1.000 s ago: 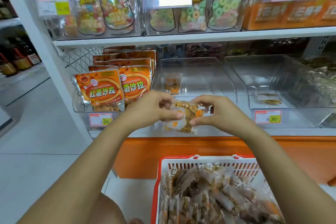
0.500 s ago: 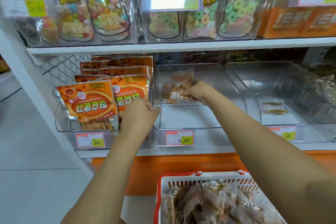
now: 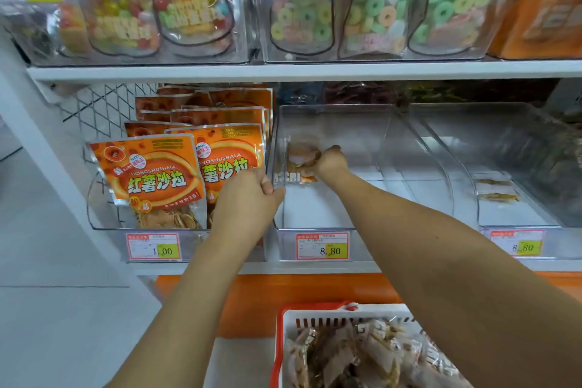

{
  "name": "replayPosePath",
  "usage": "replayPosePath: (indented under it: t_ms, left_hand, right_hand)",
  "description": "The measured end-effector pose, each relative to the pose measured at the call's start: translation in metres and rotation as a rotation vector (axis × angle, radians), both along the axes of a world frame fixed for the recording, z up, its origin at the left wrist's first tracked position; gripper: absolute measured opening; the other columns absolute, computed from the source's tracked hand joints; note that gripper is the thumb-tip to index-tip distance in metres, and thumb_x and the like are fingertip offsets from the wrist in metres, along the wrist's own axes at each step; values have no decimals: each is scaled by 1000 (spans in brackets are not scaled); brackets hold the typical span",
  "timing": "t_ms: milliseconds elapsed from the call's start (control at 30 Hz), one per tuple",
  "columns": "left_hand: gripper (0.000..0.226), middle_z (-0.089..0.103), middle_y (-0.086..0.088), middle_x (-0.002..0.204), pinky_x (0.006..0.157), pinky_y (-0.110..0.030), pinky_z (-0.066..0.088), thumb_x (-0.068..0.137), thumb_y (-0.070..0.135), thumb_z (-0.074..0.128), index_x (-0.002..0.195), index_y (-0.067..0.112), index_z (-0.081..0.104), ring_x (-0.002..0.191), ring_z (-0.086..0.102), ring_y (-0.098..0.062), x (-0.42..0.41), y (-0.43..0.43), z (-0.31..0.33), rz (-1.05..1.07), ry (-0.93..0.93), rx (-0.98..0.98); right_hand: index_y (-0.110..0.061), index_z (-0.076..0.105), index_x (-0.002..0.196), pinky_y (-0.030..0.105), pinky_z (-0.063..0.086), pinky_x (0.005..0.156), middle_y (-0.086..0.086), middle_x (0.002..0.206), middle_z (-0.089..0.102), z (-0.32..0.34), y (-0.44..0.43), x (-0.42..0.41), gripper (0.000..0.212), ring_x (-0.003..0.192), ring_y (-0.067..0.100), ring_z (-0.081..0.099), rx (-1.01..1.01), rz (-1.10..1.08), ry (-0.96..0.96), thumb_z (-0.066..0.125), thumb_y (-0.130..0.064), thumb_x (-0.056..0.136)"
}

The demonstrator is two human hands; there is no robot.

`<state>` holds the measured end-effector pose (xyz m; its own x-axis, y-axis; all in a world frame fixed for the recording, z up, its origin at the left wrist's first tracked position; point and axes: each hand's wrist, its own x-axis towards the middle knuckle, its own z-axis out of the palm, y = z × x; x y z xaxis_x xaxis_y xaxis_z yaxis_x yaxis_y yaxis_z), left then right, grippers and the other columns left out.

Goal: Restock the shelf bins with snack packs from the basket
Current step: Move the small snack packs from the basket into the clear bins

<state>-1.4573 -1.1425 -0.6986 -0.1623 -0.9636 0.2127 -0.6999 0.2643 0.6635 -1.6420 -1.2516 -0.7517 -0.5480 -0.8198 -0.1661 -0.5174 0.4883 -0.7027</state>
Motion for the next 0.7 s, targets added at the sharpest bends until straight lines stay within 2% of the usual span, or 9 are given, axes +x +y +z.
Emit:
replayPosePath:
  t_ms: [100,233,333,400,467,500,567,633,700]
  left_hand:
    - [38,45,0,54,50,-25,27,85,20,67,59,16,39,53,44,-13,0,-1,-2,-10,9,7]
    - [39,45,1,55,50,-25,28,85,21,69,59,17,40,53,44,-13,1,0,-1,-17,7,6]
    - [37,45,3,57,50,-25,27,84,22,70,61,19,42,54,43,-11,2,6,0,-45,16,3]
    - [33,47,5,59,51,-24,28,84,23,71,64,20,45,56,43,-8,5,13,1,-69,26,-1]
    - [29,50,5,61,52,-24,31,86,27,69,66,22,48,58,46,-7,6,22,0,-86,13,-22]
    - [29,52,4,61,53,-25,32,87,29,67,66,22,48,59,48,-8,6,27,0,-88,4,-34]
    - [34,53,2,59,57,-28,37,90,33,63,61,19,49,60,51,-14,6,37,-3,-96,-13,-41]
    - [42,49,0,54,56,-30,36,91,36,60,55,17,47,58,50,-19,6,48,-9,-117,-87,-30]
    - [45,47,-1,53,51,-29,30,91,37,59,53,15,46,57,50,-20,4,60,-19,-145,-217,39]
  right_hand:
    - [2,31,133,31,44,94,14,131,51,1,-1,0,79,122,29,51,-5,-4,-17,79,-26,77]
    - [-2,52,118,28,46,92,11,121,59,7,8,-2,49,115,26,58,76,78,-18,74,-27,81]
    - [-3,54,103,32,54,85,13,105,61,16,22,-2,25,95,24,61,43,148,-90,67,-15,86]
    - [-7,51,107,30,51,67,12,104,58,28,41,1,24,94,25,59,10,185,34,63,-17,89]
    - [-10,55,112,28,42,70,9,110,57,45,65,7,20,102,28,56,-44,296,241,55,-17,93]
    - [-12,58,100,28,40,72,8,104,55,53,81,12,10,98,27,54,-94,351,284,51,-14,94]
    - [-13,52,75,25,37,65,8,84,54,63,113,18,18,81,22,51,-219,418,287,56,-17,92]
    - [-9,54,73,17,33,53,3,70,53,62,149,22,23,65,16,46,-374,433,267,65,-23,88]
    - [-11,53,71,13,33,52,-4,59,48,52,187,24,26,55,6,42,-461,491,251,68,-26,86]
